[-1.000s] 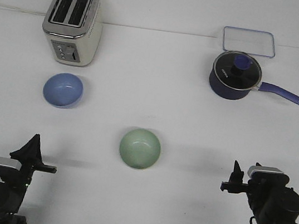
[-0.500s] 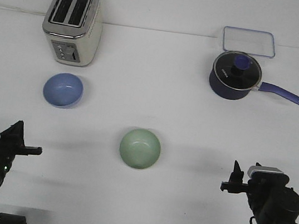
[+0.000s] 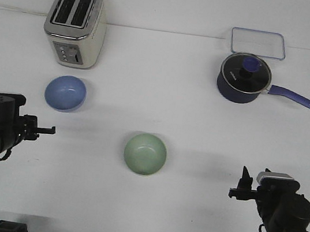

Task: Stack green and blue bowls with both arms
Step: 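Move the left gripper forward to the light blue bowl rim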

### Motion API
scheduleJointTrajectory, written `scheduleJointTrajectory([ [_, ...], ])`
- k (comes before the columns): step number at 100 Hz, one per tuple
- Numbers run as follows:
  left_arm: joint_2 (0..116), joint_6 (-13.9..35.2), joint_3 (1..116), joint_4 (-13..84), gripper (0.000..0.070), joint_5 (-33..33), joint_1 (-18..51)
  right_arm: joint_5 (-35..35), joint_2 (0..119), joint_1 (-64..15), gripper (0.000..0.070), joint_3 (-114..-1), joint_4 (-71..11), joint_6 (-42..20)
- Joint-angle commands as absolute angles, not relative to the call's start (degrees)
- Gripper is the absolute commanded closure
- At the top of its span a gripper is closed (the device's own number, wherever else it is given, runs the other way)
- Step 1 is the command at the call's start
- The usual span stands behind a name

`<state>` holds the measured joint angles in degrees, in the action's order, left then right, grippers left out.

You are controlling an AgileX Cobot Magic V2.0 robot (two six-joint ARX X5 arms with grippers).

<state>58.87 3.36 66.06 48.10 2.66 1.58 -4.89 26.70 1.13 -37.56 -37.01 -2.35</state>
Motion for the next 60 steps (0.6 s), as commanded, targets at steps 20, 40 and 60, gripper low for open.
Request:
scheduleJointTrajectory([
  [20, 61.8, 4.6, 67.1, 49.1, 0.0452, 2.6, 1.6, -4.9, 26.7, 1.0, 0.0276, -37.9, -36.3, -2.5],
  [40, 61.8, 4.6, 67.1, 49.6, 0.0235, 2.6, 1.6, -4.9, 26.7, 1.0, 0.0276, -37.9, -36.0, -2.5],
  [60, 65.8, 4.6, 69.1, 47.7, 0.0235, 2.6, 0.5, -4.9, 26.7, 1.0, 0.0276, -37.9, -35.9, -2.5],
])
